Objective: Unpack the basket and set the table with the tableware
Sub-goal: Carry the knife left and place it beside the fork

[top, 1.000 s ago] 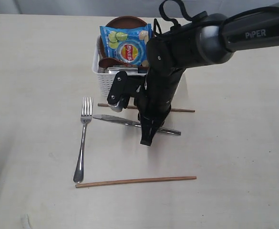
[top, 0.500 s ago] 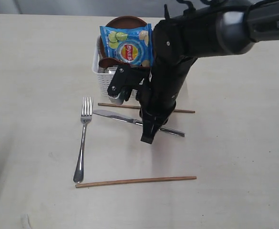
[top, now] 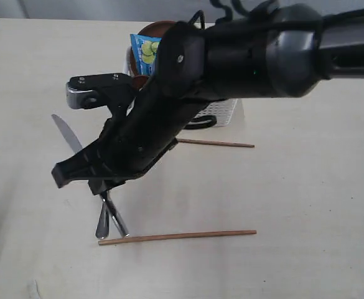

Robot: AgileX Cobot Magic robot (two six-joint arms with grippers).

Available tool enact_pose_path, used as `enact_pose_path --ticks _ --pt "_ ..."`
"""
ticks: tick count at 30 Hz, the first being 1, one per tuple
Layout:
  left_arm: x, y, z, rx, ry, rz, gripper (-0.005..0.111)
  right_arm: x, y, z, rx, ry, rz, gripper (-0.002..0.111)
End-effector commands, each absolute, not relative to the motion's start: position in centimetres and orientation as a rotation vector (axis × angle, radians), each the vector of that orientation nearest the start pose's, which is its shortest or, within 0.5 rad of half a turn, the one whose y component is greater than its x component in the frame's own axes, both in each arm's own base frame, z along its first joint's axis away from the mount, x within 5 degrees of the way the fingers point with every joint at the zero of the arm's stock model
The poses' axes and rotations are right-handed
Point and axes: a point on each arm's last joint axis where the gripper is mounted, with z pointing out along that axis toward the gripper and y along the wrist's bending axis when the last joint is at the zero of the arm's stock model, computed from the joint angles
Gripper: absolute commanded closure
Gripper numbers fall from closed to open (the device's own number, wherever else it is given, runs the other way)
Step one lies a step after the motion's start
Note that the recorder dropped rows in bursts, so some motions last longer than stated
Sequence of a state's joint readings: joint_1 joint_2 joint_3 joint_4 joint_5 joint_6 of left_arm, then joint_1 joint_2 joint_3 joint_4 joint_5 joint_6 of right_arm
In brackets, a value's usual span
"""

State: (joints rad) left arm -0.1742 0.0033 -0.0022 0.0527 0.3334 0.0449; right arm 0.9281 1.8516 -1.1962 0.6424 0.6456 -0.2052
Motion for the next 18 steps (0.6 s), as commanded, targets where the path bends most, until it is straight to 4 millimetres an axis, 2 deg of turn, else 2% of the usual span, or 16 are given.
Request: enact_pose_path --ticks 1,2,4,6,8,11,18 --pt "5.3 -0.8 18.4 0.228 1.798 -0.041 0.107 20.6 33.6 17.0 -0.470 2.824 0.917 0.109" --pt "5.3 -0.8 18.4 0.228 1.798 -0.041 0.107 21.0 34.1 16.8 -0.310 2.813 0.992 0.109" --pt "5.3 -0.8 18.4 0.228 1.798 -0.041 0.107 21.3 34.9 16.7 -0.133 2.765 1.058 0.109" --pt "5.3 -0.8 18.4 0.228 1.798 -0.041 0.107 21.2 35.5 15.7 0.021 2.774 1.093 0.109" --pt "5.3 -0.8 18.4 0.228 1.798 -0.041 0.107 21.0 35.9 14.2 0.093 2.817 1.083 0.109" --pt "5.3 -0.8 18.4 0.228 1.798 -0.041 0.107 20.4 36.2 13.1 0.088 2.851 1.061 0.109" --pt "5.3 -0.8 18.4 0.228 1.798 -0.041 0.107 20.5 36.2 12.9 0.047 2.837 1.032 0.109"
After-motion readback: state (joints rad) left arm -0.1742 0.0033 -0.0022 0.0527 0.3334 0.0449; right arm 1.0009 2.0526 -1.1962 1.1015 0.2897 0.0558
